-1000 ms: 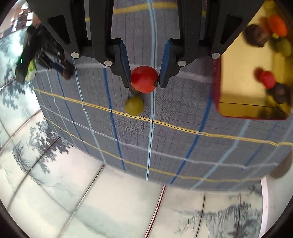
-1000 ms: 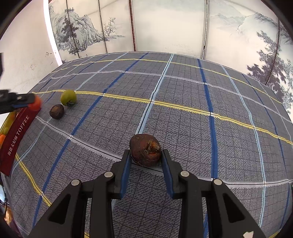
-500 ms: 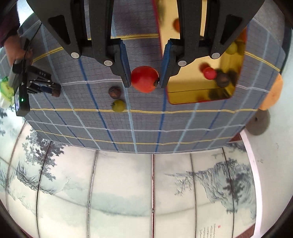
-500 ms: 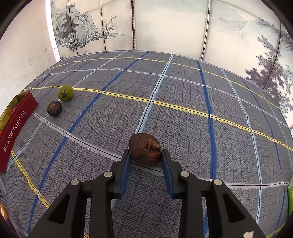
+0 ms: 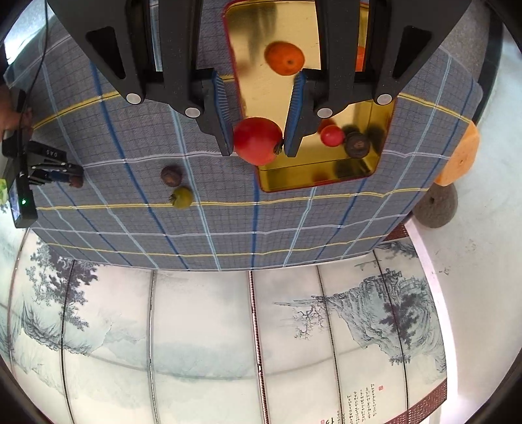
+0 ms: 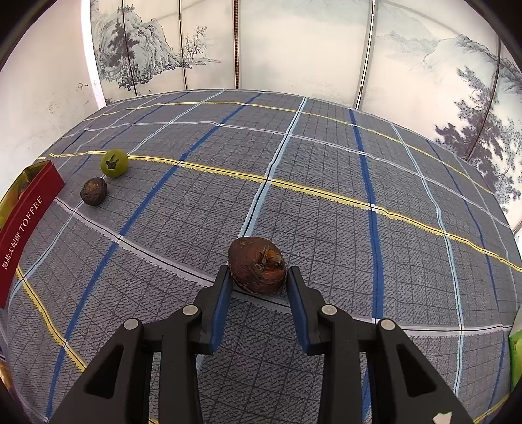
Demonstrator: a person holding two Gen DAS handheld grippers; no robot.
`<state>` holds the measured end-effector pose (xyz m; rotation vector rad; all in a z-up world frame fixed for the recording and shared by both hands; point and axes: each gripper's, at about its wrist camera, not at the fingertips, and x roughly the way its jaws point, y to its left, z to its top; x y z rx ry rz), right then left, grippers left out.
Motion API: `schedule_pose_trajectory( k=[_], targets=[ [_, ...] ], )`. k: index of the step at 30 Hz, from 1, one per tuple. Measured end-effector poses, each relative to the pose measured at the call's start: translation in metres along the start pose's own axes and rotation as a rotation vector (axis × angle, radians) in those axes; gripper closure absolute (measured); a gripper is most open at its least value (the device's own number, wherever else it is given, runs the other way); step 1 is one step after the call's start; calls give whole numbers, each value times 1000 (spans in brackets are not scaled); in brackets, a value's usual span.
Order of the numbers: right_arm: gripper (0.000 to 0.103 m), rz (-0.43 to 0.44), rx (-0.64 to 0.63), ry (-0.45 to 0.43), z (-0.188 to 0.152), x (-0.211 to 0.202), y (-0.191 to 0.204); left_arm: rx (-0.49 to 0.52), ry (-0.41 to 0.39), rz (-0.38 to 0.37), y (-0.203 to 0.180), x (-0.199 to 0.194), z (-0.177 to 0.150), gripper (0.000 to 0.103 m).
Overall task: Organize fruits
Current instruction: 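Carry the red fruit into the tin with the left gripper and release, then carry the brown lychee into the tin with the right gripper and release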
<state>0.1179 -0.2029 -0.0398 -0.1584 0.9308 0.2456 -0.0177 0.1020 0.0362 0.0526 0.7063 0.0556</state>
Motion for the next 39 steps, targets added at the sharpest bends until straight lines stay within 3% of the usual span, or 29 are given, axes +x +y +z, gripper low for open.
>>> schedule_pose_trajectory(
  k=[20, 29, 34, 39],
  targets=[
    [72, -1, -2, -1, 0, 0, 1, -7, 68, 97, 23, 31, -21, 69],
    [72, -4, -4, -1, 0, 0, 2, -25, 58, 128, 35, 32, -21, 68],
    [72, -6, -6, -1, 0, 0, 3, -108, 55, 126, 59, 18, -20, 46],
    [73, -3, -7, -1, -2, 1, 2, -151, 36, 182, 82, -6, -35, 42]
  ],
)
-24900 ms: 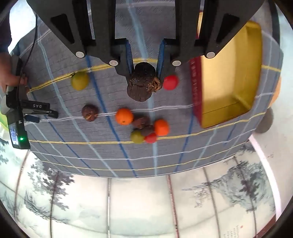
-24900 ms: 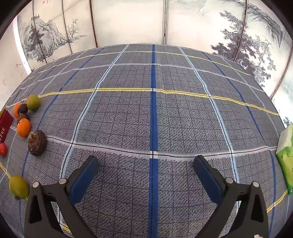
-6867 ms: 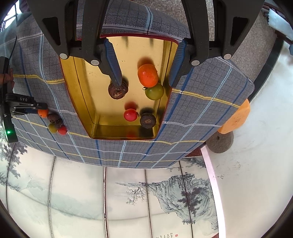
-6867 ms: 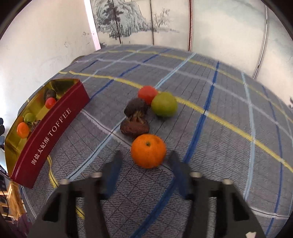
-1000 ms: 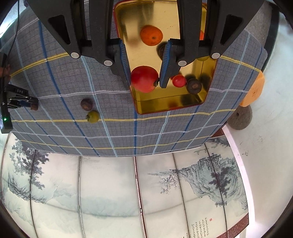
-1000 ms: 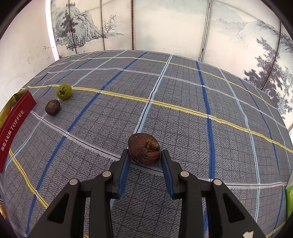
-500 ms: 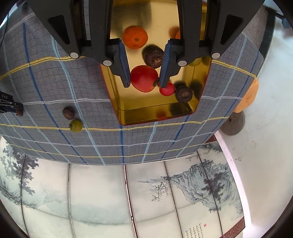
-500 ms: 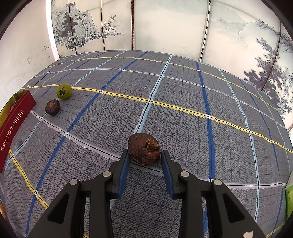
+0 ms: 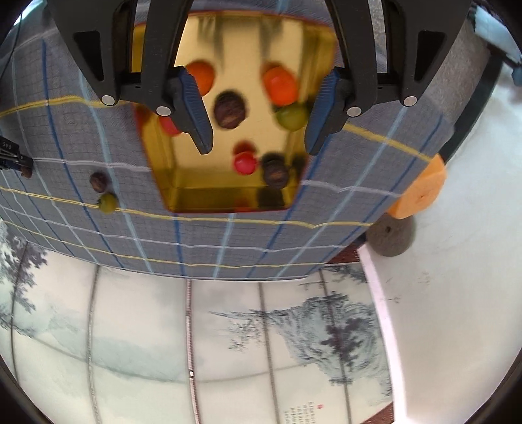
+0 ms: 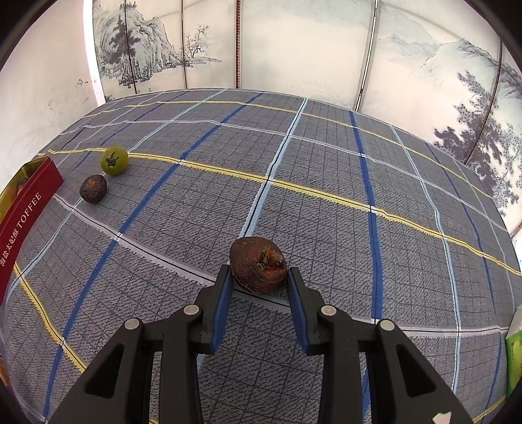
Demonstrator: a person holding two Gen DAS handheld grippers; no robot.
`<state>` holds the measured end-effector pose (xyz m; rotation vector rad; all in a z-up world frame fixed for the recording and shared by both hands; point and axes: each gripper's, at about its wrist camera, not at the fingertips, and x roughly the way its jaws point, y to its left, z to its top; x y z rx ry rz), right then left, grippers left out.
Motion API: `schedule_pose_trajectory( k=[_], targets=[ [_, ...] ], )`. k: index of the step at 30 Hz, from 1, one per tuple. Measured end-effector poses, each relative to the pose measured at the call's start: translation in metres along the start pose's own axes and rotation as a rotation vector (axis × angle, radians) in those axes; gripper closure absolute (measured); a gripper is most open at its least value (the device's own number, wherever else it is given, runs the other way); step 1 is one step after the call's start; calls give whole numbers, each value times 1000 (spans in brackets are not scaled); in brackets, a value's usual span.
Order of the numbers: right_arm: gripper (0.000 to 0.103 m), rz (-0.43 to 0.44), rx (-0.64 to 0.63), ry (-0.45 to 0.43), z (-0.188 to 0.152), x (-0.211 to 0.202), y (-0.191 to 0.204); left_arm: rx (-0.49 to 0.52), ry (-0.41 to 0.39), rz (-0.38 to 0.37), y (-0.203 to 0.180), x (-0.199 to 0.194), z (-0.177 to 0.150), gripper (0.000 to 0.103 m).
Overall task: Organize fruits
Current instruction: 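Carry the brown lychee into the tin with the right gripper and release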
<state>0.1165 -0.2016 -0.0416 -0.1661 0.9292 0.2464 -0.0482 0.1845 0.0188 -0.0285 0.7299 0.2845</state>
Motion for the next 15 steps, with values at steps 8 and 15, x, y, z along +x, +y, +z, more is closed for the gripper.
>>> schedule_pose_trajectory(
  k=[8, 15],
  targets=[
    [73, 59, 59, -20, -11, -15, 10, -26, 4, 45, 36, -26, -30, 39],
    [73, 279, 17, -86, 11, -51, 68, -38, -3, 32, 40, -34, -37, 38]
  ],
)
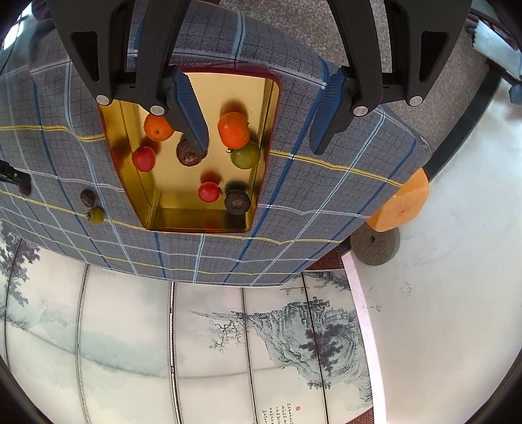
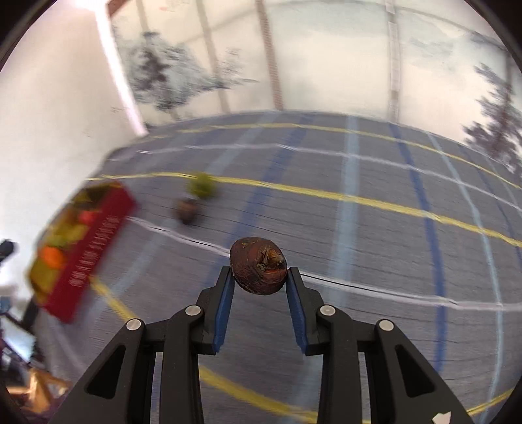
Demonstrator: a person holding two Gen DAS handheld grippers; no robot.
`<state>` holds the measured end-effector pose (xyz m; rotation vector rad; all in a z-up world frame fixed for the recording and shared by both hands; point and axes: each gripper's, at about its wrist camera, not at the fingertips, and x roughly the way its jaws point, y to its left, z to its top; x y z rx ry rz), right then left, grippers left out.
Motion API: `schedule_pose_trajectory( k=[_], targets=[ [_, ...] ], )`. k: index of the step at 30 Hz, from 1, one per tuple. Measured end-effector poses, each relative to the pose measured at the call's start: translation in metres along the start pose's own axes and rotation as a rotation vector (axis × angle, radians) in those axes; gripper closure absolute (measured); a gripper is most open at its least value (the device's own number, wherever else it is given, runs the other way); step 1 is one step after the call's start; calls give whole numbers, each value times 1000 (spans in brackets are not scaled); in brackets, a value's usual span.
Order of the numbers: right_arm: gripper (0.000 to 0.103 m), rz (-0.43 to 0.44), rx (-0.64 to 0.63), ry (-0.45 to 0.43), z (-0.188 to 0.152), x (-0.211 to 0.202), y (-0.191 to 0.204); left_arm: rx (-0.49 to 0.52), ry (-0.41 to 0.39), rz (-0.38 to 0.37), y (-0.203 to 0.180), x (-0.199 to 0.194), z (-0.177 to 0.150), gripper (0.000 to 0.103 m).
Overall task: Organize fruits
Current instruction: 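Carry the brown lychee into the tin with the right gripper and release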
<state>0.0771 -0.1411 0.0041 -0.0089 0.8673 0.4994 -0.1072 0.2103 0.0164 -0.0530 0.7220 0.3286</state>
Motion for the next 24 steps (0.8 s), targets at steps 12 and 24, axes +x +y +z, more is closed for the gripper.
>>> schedule_pose_trajectory(
  k=[12, 24],
  targets=[
    [73, 314, -255, 102, 43, 62, 180, 25, -36, 19, 1, -11, -2, 36],
    [68, 335, -293, 198, 48, 125, 259, 61, -29, 27, -2, -10, -6, 34]
  ],
)
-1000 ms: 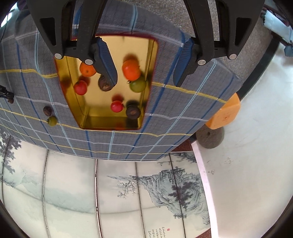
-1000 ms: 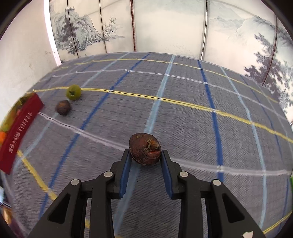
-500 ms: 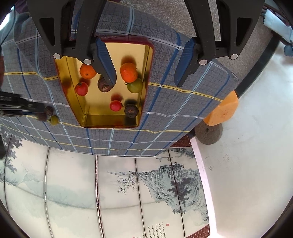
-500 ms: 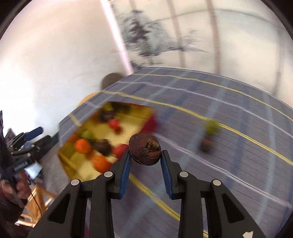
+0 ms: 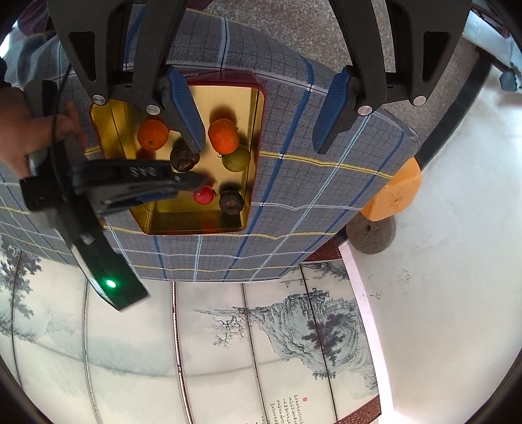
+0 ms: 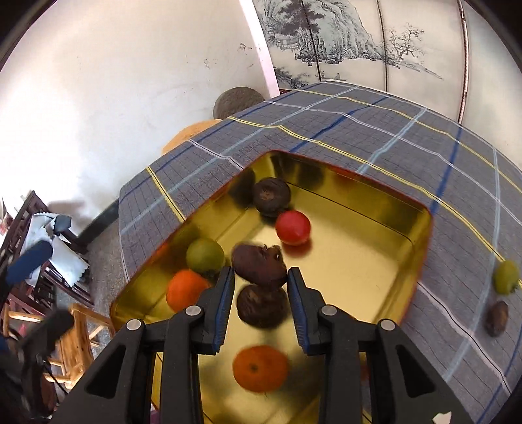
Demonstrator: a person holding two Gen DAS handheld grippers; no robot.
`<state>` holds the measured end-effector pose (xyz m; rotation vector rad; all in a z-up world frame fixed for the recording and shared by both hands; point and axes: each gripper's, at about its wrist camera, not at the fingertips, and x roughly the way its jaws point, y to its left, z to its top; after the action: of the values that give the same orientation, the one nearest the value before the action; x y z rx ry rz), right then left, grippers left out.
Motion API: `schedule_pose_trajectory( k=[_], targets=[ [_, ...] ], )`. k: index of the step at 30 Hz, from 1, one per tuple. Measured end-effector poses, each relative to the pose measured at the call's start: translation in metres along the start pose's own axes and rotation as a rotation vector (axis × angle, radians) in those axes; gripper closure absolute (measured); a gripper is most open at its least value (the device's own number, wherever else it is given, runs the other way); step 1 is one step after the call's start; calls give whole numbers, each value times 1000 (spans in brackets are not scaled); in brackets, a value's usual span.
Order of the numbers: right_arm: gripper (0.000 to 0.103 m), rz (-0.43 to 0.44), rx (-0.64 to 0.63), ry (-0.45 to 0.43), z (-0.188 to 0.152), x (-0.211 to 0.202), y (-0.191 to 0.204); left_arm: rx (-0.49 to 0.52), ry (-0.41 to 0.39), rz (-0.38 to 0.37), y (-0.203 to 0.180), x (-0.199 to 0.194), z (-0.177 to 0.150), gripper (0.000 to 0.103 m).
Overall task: Organize fruits
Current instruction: 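Carry the brown lychee into the tin with the right gripper and release, then move the left gripper to the last brown lychee and grasp it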
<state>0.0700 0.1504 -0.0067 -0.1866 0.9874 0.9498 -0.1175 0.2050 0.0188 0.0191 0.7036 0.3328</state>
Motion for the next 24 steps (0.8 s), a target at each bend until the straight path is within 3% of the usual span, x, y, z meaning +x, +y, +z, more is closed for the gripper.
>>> schedule_pose_trajectory(
  k=[1, 3, 5, 10, 14, 22, 24],
  targets=[
    [64, -6, 3, -7, 3, 0, 0, 4, 0, 1, -1, 0, 0, 33],
    [42, 9, 31, -46, 6, -7, -3, 18, 3, 6, -3, 0, -1, 32],
    [30, 30, 65, -128, 4, -26, -8, 33, -3, 16, -6, -1, -1, 31],
    [29, -9, 91, -212, -17, -67, -25, 44, -14, 7, -13, -4, 0, 31],
    [22, -108, 116, -234, -52, -94, -52, 64, -13, 0, -20, -4, 1, 31],
    [22, -469, 181, -128, -128, -138, -146, 147, -27, -18, -47, -10, 7, 30],
    [17, -535, 212, -110, -141, -149, -167, 171, -28, -25, -57, -10, 10, 30]
  ],
)
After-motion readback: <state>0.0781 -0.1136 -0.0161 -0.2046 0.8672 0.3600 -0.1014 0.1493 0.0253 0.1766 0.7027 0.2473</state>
